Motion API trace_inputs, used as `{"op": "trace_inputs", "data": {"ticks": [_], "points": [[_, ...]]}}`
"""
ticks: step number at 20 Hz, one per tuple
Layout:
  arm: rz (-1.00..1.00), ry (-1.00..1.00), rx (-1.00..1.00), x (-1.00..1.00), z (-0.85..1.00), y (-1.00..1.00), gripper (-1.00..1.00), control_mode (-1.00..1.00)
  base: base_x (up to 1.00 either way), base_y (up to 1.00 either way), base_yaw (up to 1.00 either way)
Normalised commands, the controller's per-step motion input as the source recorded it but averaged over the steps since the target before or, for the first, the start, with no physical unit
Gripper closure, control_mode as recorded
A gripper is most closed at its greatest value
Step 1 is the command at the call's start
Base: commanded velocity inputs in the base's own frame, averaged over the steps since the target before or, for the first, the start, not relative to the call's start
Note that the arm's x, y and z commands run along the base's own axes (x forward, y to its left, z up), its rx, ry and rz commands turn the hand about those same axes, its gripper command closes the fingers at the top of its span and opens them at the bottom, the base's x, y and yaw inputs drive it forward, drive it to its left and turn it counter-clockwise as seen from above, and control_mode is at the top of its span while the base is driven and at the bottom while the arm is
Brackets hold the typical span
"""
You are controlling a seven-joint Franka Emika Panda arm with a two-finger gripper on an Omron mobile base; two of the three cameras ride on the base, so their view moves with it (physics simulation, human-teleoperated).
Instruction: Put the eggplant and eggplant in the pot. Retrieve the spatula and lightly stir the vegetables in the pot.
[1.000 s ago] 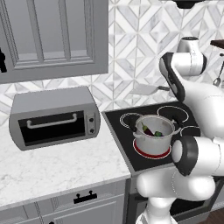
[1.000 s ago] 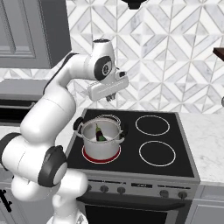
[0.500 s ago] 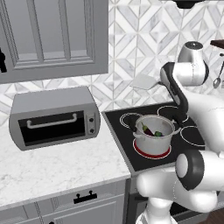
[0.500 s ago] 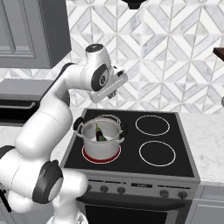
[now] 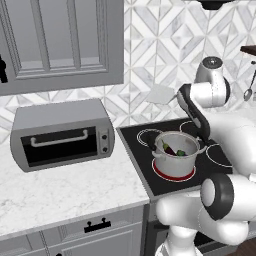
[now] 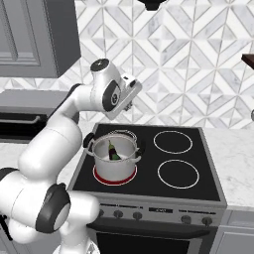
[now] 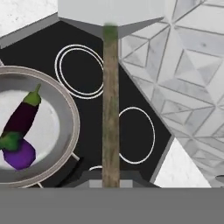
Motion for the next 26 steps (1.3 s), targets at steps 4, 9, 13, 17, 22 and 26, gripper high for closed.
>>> {"op": "trace_inputs", "data": {"ticks": [4,9,13,17,22,26], "points": [[0.09,-0.03,-0.1,0.35,0.0,-0.01,1.0,-1.0,0.0,0.0,0.0],[0.17,0.0,-0.1,0.39,0.0,-0.06,1.0,-1.0,0.0,0.0,0.0],[0.24,0.01,-0.04,0.21,0.0,-0.14,1.0,-1.0,0.0,0.0,0.0],[0.26,0.09,-0.03,0.15,0.0,-0.14,1.0,-1.0,0.0,0.0,0.0],[0.27,0.02,-0.14,0.13,0.0,-0.15,1.0,-1.0,0.0,0.0,0.0],[0.25,-0.07,-0.17,0.03,0.0,-0.1,1.0,-1.0,0.0,0.0,0.0]]}}
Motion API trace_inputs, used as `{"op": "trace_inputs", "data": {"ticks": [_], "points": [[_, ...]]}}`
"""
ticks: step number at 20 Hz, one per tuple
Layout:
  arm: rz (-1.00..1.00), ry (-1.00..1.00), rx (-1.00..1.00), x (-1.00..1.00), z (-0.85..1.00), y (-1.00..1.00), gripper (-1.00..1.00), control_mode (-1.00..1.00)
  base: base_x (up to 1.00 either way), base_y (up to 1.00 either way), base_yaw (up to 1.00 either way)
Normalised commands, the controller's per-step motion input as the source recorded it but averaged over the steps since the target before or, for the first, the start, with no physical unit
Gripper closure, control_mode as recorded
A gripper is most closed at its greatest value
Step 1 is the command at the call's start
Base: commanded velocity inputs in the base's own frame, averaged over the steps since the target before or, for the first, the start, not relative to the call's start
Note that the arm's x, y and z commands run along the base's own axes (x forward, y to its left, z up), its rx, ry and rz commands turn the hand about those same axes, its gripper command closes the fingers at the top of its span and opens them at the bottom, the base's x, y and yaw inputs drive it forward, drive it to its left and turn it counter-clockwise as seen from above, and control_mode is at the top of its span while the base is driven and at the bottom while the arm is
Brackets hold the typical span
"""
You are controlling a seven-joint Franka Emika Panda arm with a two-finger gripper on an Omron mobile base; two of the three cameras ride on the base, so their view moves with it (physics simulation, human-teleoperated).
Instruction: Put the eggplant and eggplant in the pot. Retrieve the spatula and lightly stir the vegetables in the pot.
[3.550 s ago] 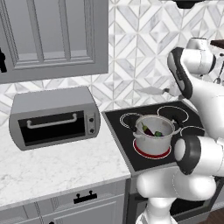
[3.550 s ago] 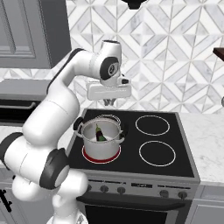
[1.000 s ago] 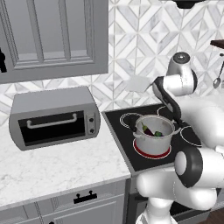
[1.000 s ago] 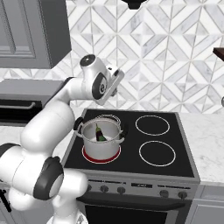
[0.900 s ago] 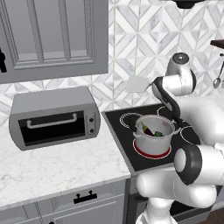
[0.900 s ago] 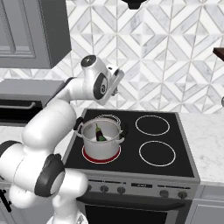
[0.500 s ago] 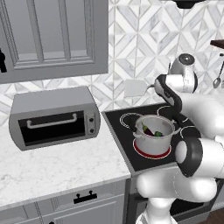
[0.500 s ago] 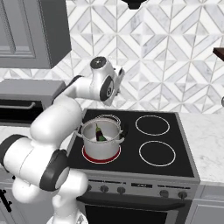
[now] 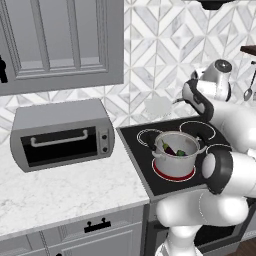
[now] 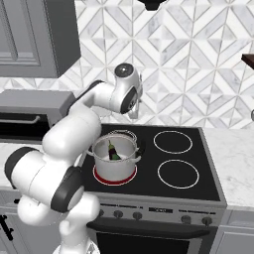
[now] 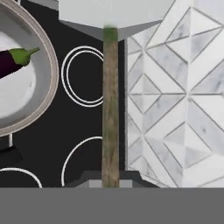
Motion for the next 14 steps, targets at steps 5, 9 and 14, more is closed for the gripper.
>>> {"op": "trace_inputs", "data": {"ticks": [5,9,14], "points": [[0.24,-0.05,-0.26,0.0,0.0,0.0,1.0,-1.0,0.0,0.0,0.0],[0.3,0.0,-0.31,0.0,0.0,0.0,1.0,-1.0,0.0,0.0,0.0],[0.3,-0.09,-0.25,0.0,0.0,0.0,1.0,-1.0,0.0,0.0,0.0]]}}
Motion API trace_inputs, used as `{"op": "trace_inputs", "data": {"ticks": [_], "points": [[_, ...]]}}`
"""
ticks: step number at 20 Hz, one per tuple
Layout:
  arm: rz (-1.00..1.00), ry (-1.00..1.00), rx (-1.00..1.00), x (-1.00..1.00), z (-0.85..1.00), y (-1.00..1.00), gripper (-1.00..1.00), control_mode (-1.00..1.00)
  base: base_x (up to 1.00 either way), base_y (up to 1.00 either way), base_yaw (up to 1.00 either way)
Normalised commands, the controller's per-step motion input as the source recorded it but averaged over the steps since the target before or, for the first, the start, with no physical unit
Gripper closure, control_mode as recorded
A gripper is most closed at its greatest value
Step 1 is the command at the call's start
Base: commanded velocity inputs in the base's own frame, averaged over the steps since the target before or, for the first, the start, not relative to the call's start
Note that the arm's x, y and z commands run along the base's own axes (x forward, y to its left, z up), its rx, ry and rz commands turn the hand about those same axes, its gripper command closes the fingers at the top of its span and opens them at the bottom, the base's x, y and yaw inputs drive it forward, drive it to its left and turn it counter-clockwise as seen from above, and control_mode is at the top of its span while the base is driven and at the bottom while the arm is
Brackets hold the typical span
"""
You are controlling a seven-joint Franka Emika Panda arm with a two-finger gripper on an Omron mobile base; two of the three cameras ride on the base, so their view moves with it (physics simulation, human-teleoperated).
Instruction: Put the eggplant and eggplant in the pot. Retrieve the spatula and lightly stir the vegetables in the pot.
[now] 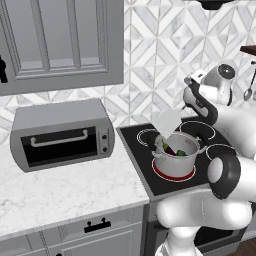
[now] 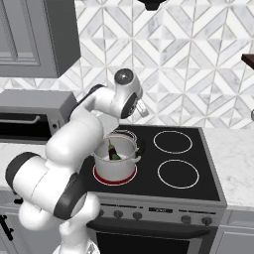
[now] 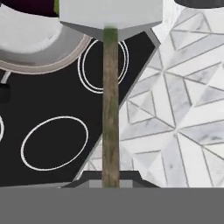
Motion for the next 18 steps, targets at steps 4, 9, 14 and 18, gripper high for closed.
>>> {"op": "trace_inputs", "data": {"ticks": [4,9,14,18], "points": [[0.3,-0.15,-0.2,0.01,-0.02,0.0,1.0,-1.0,0.0,0.0,0.0],[0.24,-0.19,-0.18,0.01,-0.08,0.01,1.0,-1.0,0.0,0.0,0.0],[0.19,-0.2,-0.17,0.04,-0.1,0.03,1.0,-1.0,0.0,0.0,0.0],[0.19,-0.16,-0.17,0.04,-0.09,0.08,1.0,-1.0,0.0,0.0,0.0]]}}
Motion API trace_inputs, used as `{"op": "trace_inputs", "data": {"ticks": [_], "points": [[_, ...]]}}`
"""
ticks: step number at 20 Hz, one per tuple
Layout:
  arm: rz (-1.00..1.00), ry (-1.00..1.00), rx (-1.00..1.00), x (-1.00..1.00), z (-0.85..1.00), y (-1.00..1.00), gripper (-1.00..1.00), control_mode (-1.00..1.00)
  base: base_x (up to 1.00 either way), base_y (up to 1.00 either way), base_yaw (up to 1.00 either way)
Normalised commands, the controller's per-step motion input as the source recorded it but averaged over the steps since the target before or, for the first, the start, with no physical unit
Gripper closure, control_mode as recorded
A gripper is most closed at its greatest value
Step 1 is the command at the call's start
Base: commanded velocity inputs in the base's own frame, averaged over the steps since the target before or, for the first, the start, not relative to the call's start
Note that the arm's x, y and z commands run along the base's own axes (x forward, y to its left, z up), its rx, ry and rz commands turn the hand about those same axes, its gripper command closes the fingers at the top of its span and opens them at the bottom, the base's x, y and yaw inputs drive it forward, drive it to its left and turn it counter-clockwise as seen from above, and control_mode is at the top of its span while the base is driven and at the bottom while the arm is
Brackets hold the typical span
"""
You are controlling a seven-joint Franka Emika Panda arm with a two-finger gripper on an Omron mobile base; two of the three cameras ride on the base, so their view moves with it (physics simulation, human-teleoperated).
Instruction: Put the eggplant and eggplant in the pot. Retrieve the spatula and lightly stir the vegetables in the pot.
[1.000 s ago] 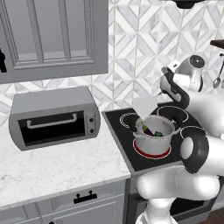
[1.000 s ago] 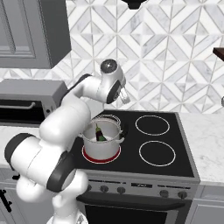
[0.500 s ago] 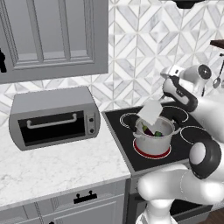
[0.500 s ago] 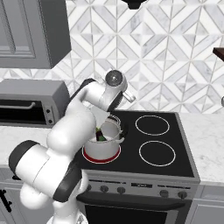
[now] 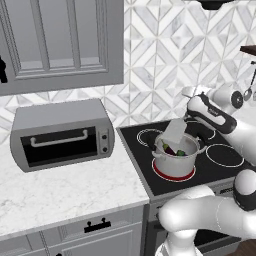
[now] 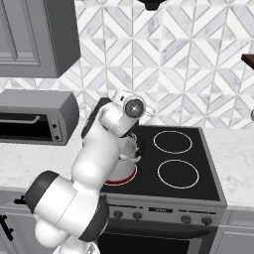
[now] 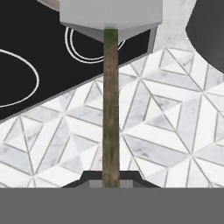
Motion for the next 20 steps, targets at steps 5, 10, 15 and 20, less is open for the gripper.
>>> {"op": "trace_inputs", "data": {"ticks": [5,10,15,20], "points": [[0.16,-0.02,-0.11,0.0,0.0,0.06,1.0,-1.0,0.0,0.0,0.0],[0.09,0.0,-0.04,0.0,0.0,0.06,1.0,-1.0,0.0,0.0,0.0],[0.0,-0.06,-0.07,0.0,-0.03,0.27,1.0,-1.0,0.0,0.0,0.0],[-0.04,-0.11,-0.13,0.01,-0.17,0.57,1.0,-1.0,0.0,0.0,0.0]]}}
